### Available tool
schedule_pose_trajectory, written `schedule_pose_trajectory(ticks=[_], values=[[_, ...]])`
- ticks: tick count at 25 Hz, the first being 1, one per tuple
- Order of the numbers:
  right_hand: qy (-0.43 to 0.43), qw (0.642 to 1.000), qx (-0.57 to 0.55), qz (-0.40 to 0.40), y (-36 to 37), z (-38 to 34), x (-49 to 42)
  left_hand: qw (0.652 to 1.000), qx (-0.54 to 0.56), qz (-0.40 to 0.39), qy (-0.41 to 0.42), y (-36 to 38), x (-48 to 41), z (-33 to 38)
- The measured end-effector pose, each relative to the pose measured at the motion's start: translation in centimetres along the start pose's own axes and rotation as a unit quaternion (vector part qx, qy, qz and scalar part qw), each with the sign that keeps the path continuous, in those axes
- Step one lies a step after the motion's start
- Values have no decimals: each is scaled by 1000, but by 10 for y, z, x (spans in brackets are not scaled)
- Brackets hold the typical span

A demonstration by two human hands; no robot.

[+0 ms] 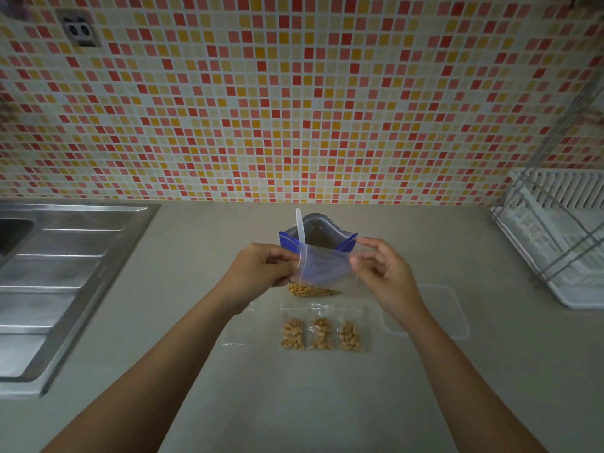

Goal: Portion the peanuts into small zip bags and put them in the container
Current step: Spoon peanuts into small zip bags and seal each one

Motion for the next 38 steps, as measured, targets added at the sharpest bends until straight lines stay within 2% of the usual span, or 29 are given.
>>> schedule_pose_trajectory(ticks=[2,3,5,7,15,20,22,24,26,29,31,33,36,38], values=[[-92,981,154,72,0,-8,0,999,34,6,-18,2,-3,6],[-144,963,214,77,1,-13,0,999,39,18,-23,4,-4,9],[-208,922,323,44,5,-21,-3,999,6,42,-19,8,-8,15],[-222,886,407,12,9,-26,-8,998,-39,49,-4,12,-11,19],[-214,864,456,20,17,-18,-16,997,-73,17,20,20,-17,18],[-198,875,442,26,17,-17,-14,983,-171,29,54,24,-19,20],[-196,884,422,44,15,-18,-14,983,-166,41,60,21,-21,22],[-169,922,348,37,10,-17,-14,977,-166,91,95,15,-31,25],[-111,967,228,6,6,-16,-14,957,-231,114,136,9,-54,28],[-36,992,117,-10,6,-10,-18,935,-321,47,142,11,-85,32],[-12,996,89,-12,7,-4,-21,903,-395,-1,171,14,-95,34],[-1,997,76,-28,7,2,-25,870,-456,-38,185,14,-99,37],[4,994,90,-59,8,4,-28,817,-543,-107,159,17,-98,37],[3,994,94,-62,7,4,-31,801,-568,-115,150,19,-98,38]])
Point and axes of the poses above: each hand's wrist, its own x-axis away from the middle knuckle, its own y-axis out of the palm, z = x × y, the point moved 1 cm from there along -x, towards the middle knuckle, and after that the axes turned 9 degrees about x, right-handed, at the moved point
